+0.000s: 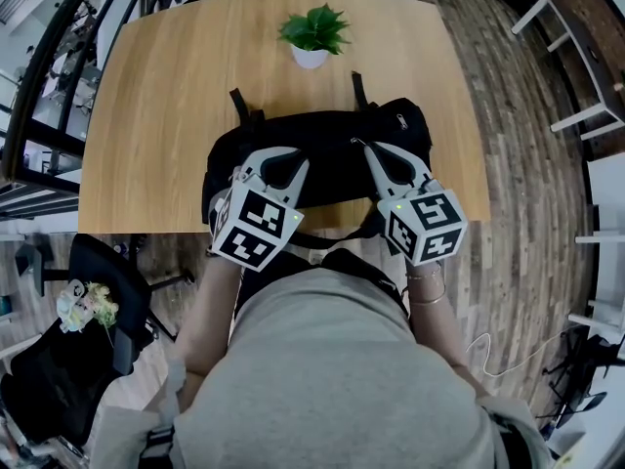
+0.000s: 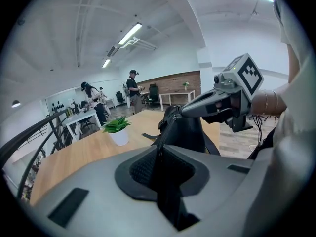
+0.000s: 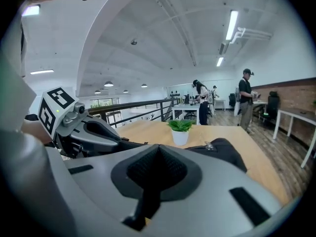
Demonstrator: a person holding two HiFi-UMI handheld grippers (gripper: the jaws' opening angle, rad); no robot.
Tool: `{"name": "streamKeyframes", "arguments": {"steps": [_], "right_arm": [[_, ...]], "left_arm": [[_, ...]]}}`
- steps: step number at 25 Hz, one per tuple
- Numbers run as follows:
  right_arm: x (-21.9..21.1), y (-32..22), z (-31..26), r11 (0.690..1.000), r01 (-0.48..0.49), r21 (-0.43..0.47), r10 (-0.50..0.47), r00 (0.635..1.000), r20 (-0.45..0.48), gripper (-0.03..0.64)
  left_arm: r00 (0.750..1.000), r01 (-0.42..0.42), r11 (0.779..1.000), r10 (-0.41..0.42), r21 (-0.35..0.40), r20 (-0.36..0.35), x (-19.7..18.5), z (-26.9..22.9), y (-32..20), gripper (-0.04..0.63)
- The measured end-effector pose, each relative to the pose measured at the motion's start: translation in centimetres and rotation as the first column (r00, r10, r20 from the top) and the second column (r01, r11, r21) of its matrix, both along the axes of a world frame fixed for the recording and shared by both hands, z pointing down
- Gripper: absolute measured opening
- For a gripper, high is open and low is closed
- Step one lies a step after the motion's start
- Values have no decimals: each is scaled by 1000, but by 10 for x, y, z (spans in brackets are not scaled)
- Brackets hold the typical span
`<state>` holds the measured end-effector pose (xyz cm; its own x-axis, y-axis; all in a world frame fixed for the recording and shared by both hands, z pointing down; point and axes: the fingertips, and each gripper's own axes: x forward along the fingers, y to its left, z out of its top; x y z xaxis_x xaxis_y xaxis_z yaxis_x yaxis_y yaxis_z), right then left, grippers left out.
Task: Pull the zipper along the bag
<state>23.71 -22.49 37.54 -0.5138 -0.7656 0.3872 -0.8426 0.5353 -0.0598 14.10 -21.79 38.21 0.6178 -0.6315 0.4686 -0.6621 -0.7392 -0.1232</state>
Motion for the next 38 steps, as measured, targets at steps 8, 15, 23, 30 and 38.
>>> {"name": "streamKeyframes", "arguments": {"steps": [8, 15, 23, 30, 38], "right_arm": [[43, -14, -1, 998, -69, 5, 69, 998, -14, 13], [76, -26, -2, 991, -134, 8, 134, 991, -6, 15], [75, -27, 2, 992, -130, 1, 130, 991, 13, 14], [67, -18, 0, 993, -119, -1, 119, 993, 20, 14], [28, 2, 10, 999, -28, -40, 30, 998, 60, 74]], "left_arm": [[999, 40, 999, -40, 2, -9, -4, -4, -4, 49], [997, 68, 998, -68, -5, -21, -9, -3, -12, 49], [994, 109, 994, -109, -7, -24, -11, -1, -16, 51], [986, 163, 987, -163, -10, -29, -10, 1, -14, 55], [943, 284, 954, -296, -96, -151, -24, -2, -10, 114]]}}
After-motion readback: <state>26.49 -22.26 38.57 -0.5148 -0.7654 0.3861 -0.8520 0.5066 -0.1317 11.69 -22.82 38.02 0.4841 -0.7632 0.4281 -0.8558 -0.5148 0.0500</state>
